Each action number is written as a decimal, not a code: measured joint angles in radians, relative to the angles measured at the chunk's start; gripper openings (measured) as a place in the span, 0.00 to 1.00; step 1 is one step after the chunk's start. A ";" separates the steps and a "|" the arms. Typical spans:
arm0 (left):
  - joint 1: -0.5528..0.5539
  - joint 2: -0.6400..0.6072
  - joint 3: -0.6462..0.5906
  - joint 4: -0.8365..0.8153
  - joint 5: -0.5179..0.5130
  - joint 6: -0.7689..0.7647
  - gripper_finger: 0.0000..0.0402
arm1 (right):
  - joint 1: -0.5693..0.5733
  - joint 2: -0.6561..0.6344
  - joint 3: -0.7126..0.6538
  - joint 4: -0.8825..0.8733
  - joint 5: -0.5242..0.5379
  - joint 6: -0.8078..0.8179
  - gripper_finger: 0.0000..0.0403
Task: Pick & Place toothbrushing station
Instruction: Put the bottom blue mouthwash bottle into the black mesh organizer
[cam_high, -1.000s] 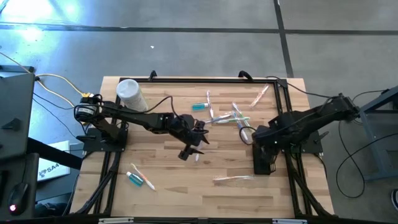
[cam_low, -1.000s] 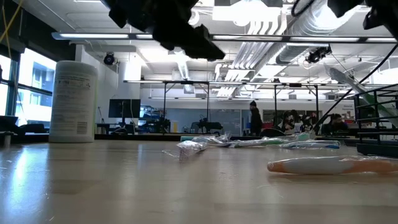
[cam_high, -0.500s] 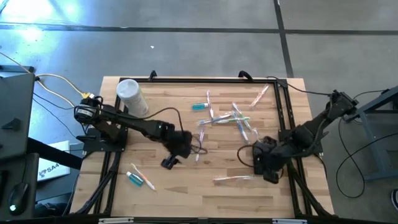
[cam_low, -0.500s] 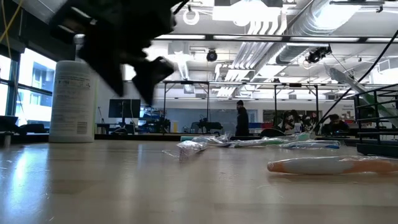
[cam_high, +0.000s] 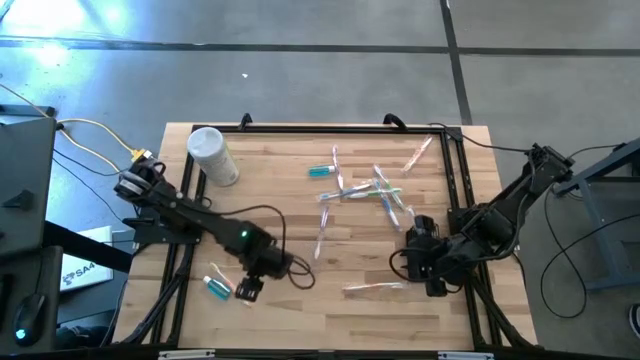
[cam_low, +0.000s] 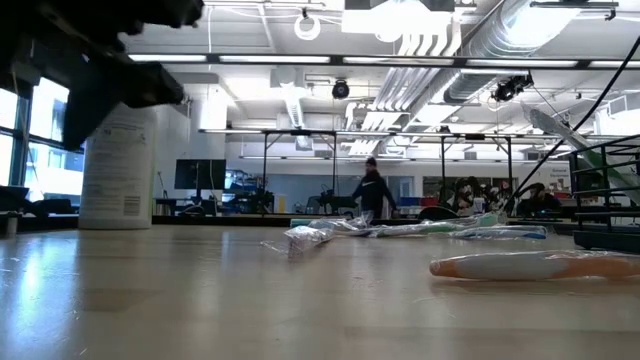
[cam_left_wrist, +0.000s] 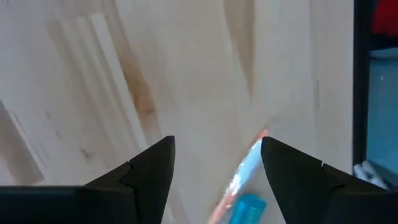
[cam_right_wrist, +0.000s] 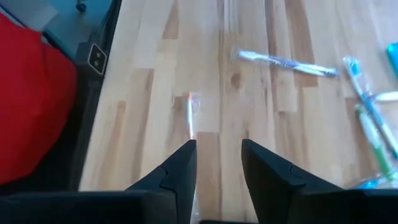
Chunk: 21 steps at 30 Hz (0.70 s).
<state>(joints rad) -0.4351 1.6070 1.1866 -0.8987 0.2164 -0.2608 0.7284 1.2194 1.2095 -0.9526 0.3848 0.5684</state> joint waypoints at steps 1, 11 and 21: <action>-0.019 0.000 0.000 -0.005 -0.016 -0.033 0.59 | 0.000 0.000 0.000 0.000 0.006 -0.018 0.29; -0.189 0.000 -0.056 -0.029 -0.217 -0.330 0.59 | -0.008 0.000 0.000 0.044 0.014 -0.173 0.29; -0.226 0.000 -0.068 -0.191 -0.180 -0.415 0.59 | -0.008 0.000 0.000 0.052 0.008 -0.207 0.30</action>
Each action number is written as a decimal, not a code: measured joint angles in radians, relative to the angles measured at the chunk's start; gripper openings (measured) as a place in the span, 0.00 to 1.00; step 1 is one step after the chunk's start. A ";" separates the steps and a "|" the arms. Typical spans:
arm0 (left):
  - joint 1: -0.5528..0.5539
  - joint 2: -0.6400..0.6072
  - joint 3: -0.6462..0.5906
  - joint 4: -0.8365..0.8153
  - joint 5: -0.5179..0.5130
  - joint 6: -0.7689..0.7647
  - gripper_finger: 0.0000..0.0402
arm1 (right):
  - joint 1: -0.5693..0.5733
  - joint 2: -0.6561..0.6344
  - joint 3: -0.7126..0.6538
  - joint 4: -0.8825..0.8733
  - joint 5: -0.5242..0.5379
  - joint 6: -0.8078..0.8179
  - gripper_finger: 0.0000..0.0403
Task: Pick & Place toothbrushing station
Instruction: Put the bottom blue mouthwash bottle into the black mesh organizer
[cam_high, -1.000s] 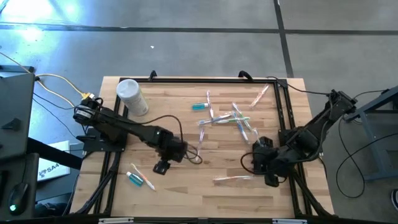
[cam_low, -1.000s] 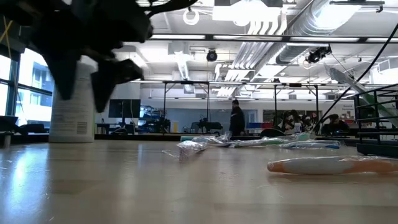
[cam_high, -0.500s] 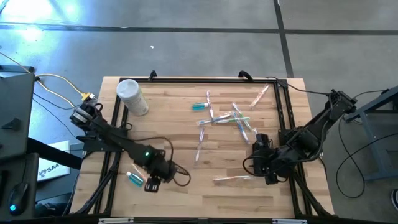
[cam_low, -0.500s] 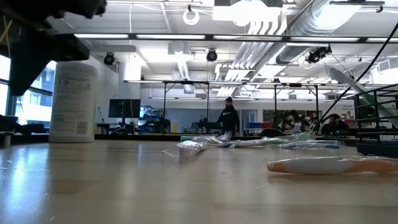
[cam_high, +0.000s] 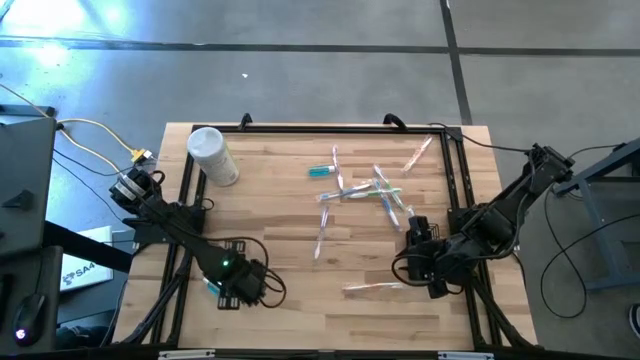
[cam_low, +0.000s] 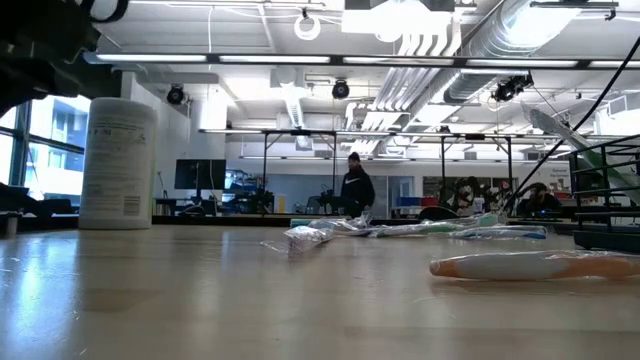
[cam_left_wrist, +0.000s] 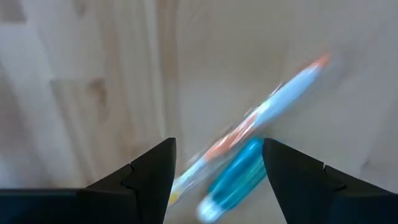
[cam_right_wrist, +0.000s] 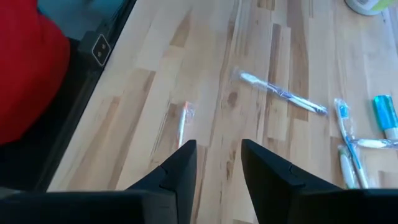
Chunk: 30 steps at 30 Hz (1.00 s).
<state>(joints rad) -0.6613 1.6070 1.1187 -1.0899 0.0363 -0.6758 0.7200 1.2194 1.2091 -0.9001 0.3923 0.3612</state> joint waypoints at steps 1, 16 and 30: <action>0.000 0.000 0.000 -0.020 -0.004 0.012 0.59 | 0.000 0.000 0.000 0.000 0.000 0.007 0.29; -0.215 0.000 -0.001 0.001 -0.009 -0.169 0.59 | -0.002 0.000 0.000 0.109 0.002 -0.095 0.30; -0.258 0.000 -0.074 0.033 -0.012 -0.188 0.59 | -0.054 0.046 0.000 0.220 -0.020 -0.057 0.29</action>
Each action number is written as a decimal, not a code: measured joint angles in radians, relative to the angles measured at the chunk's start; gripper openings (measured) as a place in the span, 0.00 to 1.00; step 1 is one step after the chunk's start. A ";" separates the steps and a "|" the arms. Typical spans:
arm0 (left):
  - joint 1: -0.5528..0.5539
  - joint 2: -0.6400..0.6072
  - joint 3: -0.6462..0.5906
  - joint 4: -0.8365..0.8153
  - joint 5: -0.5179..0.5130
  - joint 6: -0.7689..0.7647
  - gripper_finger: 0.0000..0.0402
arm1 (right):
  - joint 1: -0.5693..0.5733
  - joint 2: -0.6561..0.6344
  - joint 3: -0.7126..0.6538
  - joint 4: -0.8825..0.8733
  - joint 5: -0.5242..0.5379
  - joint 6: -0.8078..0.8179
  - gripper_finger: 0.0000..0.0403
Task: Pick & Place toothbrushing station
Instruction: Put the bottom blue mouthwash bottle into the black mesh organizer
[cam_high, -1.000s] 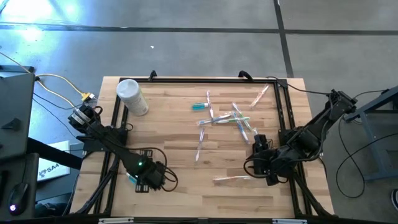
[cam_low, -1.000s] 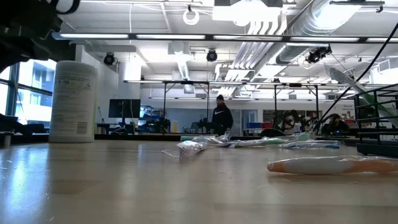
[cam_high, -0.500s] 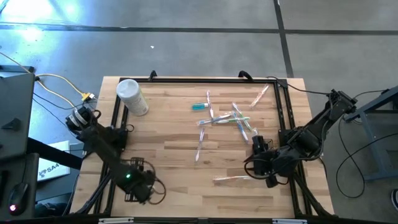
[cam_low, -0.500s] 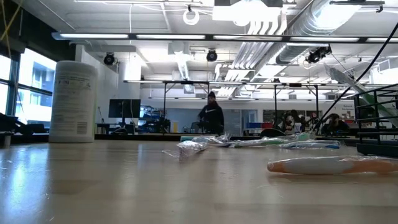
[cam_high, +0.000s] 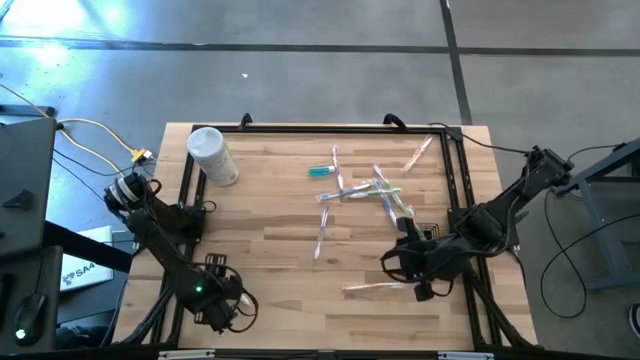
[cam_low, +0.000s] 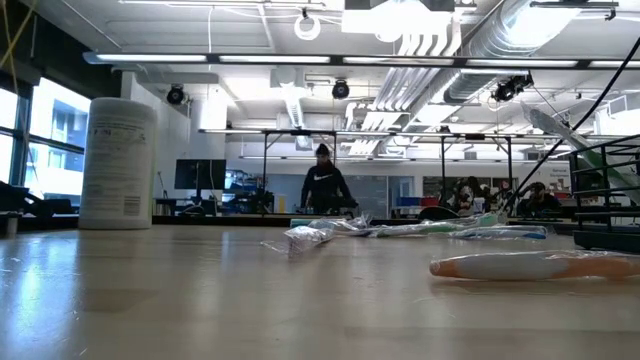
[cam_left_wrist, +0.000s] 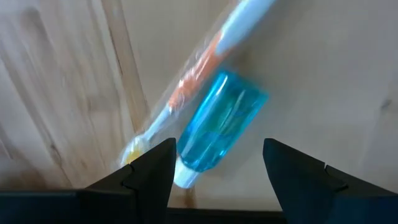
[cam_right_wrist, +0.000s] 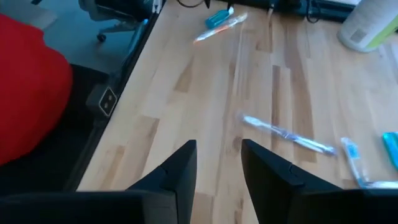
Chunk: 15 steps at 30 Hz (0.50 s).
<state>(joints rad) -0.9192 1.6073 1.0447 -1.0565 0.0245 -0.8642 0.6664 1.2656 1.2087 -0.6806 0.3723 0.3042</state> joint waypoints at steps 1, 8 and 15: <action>0.000 0.000 -0.014 0.000 0.009 0.001 0.59 | 0.000 0.010 0.000 0.006 -0.006 0.008 0.29; 0.001 0.000 -0.082 0.096 0.010 0.054 0.59 | 0.000 0.091 0.000 0.052 -0.053 0.040 0.30; 0.003 -0.003 -0.193 0.241 0.037 0.084 0.59 | 0.001 0.143 0.000 0.098 -0.066 0.032 0.30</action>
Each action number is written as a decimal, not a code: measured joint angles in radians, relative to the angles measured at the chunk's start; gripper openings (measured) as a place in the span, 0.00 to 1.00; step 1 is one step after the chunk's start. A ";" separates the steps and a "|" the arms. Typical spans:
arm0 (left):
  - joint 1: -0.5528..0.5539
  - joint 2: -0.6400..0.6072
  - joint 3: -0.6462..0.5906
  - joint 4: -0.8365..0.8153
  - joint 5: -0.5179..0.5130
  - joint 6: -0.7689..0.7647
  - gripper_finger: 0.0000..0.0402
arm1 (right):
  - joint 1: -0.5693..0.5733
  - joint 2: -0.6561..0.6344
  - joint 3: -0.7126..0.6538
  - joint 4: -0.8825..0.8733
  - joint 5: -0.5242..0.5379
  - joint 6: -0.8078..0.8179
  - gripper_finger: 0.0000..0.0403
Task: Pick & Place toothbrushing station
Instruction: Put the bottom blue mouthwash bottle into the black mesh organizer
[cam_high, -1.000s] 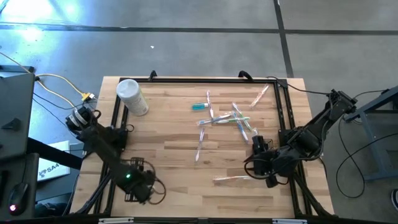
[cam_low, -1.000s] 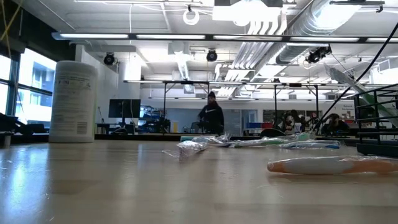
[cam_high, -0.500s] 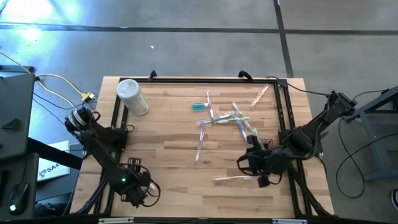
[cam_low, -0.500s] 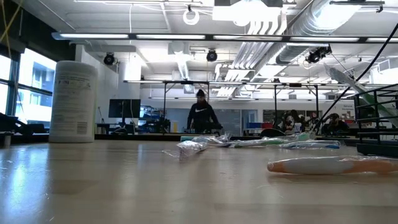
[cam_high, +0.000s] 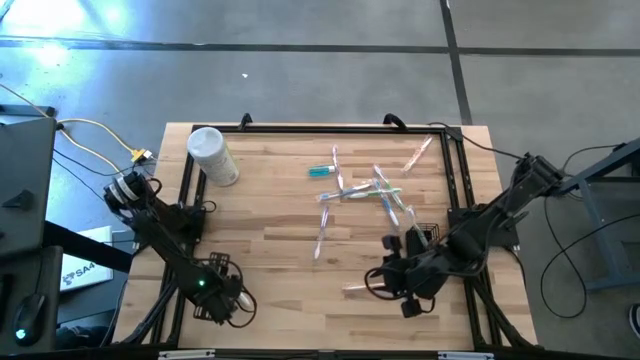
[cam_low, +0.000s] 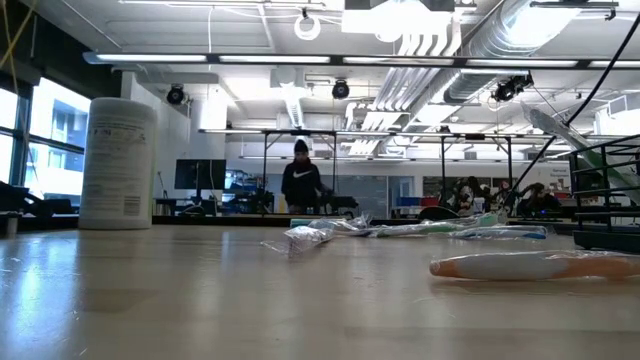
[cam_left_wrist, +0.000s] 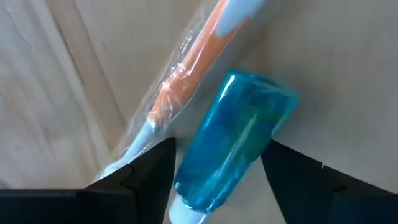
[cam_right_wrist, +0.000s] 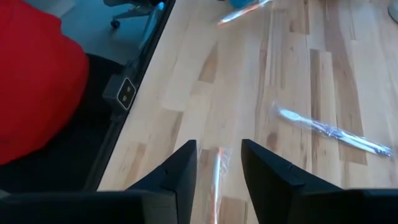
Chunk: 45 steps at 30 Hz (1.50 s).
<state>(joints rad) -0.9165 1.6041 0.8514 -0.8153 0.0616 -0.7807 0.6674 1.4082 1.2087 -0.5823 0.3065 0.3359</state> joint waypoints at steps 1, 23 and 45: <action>0.000 -0.003 -0.016 0.017 0.007 -0.005 0.59 | 0.000 0.004 0.000 0.000 0.000 0.000 0.30; 0.000 0.011 0.095 -0.116 -0.067 0.036 0.20 | -0.001 0.007 0.000 0.051 0.011 -0.045 0.29; 0.055 -0.156 0.530 0.286 -0.982 0.934 0.16 | -0.002 0.006 0.000 0.091 0.540 0.094 0.29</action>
<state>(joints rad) -0.8612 1.4486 1.3810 -0.5297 -0.9209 0.1530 0.6650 1.4143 1.2087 -0.4911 0.8467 0.4296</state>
